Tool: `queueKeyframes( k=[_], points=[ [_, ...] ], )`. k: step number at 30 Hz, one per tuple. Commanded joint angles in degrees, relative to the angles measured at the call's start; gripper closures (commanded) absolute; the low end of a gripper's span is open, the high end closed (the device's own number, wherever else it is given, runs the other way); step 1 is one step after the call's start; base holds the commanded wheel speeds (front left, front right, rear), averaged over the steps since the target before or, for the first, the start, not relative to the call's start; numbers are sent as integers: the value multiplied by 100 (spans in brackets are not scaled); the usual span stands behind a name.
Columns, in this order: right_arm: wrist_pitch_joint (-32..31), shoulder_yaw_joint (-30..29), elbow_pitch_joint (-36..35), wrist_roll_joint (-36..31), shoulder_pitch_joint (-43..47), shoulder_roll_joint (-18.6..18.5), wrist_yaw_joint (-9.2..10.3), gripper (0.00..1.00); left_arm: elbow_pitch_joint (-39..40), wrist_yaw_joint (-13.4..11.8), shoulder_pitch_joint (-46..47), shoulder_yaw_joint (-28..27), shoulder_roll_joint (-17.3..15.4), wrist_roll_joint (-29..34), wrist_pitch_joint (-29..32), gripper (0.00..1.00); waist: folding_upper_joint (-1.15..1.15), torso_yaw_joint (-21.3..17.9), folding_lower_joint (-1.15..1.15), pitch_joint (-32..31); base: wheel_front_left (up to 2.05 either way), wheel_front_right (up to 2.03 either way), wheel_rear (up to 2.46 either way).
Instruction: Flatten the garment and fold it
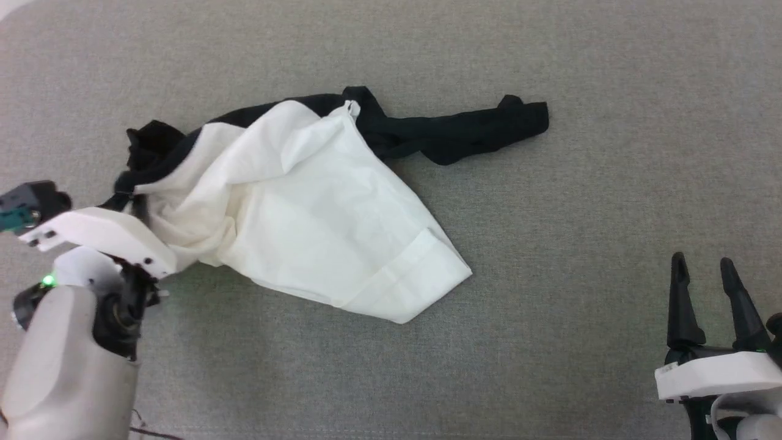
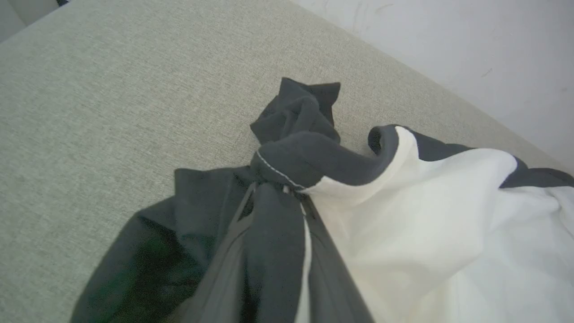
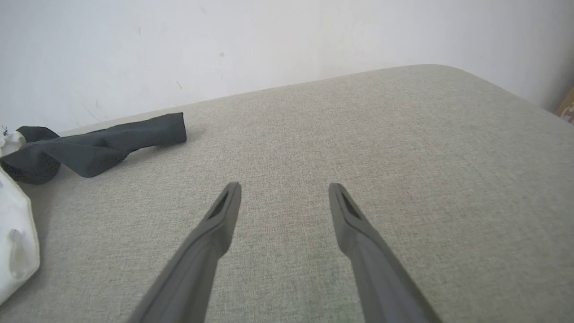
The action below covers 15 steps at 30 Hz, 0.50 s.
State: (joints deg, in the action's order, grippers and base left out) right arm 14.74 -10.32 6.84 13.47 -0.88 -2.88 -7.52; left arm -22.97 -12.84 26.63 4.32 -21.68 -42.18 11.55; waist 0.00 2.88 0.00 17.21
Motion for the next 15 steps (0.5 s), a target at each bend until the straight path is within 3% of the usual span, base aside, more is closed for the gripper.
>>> queueKeyframes(
  k=[1,7,12,15],
  points=[
    [26,-21,-17,-56,9,1,3,0,67,20,-71,50,55,-2,-40,0,0,54,0,-2,0,0,0],
    [26,10,7,-69,44,1,3,0,753,161,-227,117,101,126,-495,0,0,148,0,-92,0,0,0],
    [26,15,50,-59,120,1,3,0,1754,44,-713,97,34,373,-895,0,0,195,0,-238,0,0,0],
    [26,16,60,-48,165,1,3,0,2365,-27,-1093,96,-57,776,-1492,0,0,205,0,-315,0,0,0]
  ],
)
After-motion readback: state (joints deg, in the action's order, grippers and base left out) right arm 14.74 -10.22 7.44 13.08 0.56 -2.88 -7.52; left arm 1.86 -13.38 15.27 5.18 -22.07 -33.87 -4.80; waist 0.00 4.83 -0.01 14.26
